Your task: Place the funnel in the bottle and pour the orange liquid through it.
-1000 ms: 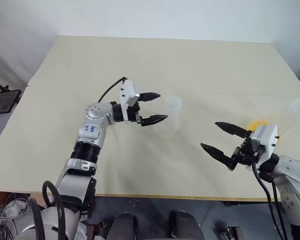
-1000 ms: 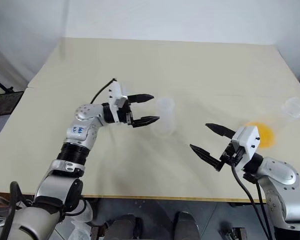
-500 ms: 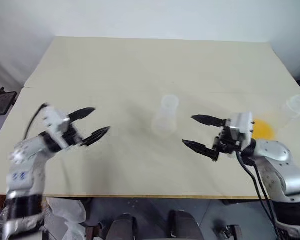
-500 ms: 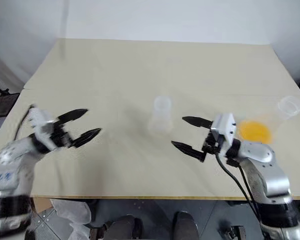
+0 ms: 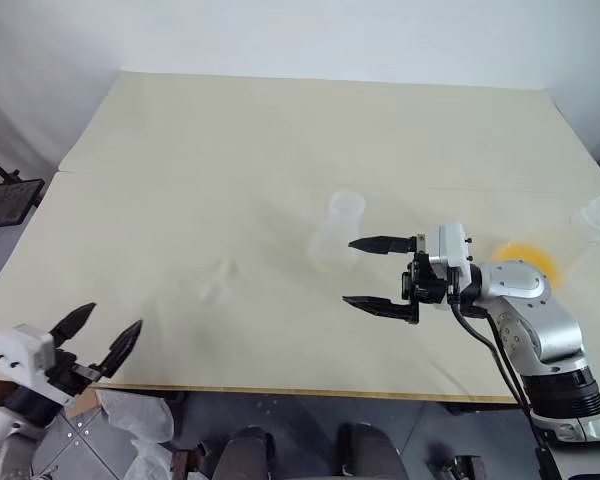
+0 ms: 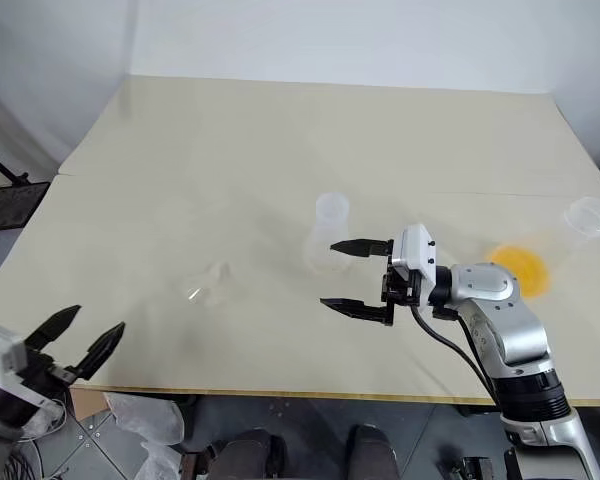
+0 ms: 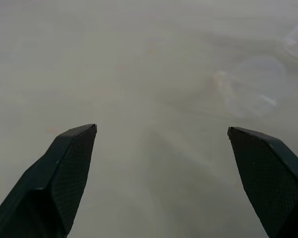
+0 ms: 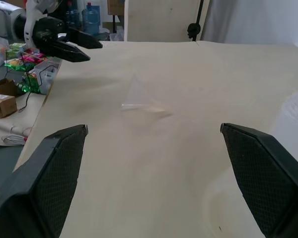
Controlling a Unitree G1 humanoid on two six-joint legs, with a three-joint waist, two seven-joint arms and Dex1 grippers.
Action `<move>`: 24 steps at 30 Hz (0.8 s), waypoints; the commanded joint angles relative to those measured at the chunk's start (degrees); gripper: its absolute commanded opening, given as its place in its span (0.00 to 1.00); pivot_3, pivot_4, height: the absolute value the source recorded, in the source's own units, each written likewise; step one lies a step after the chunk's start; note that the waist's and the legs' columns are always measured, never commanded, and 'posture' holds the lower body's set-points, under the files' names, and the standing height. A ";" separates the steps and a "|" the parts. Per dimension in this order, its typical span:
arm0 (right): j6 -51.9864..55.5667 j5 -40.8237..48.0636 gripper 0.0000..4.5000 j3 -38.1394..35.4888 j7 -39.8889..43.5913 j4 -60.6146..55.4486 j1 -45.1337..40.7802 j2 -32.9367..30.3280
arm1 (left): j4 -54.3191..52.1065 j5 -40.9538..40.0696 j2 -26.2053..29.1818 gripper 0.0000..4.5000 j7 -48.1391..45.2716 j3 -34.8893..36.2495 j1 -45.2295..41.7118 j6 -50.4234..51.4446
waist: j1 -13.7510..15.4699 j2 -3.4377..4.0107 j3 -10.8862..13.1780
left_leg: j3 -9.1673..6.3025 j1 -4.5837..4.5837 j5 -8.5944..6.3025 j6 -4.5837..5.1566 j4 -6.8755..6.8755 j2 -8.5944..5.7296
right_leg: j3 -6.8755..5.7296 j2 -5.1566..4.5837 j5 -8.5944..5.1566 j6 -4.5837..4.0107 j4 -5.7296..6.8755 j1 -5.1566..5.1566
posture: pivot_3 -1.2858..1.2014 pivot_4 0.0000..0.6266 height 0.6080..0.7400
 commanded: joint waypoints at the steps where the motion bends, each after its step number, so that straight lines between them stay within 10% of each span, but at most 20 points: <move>1: -1.49 -0.09 1.00 -1.36 0.58 -0.47 -0.34 -0.26 | -5.76 -1.10 0.27 1.00 1.05 -4.83 -0.04 1.91 | -0.20 0.00 0.00 | 0.03 0.01 0.00 0.00 0.00 0.00 | 0.03 0.00 0.00 0.00 0.01 0.00 | 0.52 0.24 1.00; 24: 2.11 2.42 1.00 -4.50 -5.96 -10.13 6.88 -0.72 | 12.52 11.02 1.18 1.00 10.67 -22.66 -23.91 3.71 | -0.40 -0.01 -0.02 | 0.16 0.05 0.01 -0.01 -0.13 -0.02 | 0.01 0.05 0.00 0.00 0.04 -0.11 | 0.52 0.24 1.00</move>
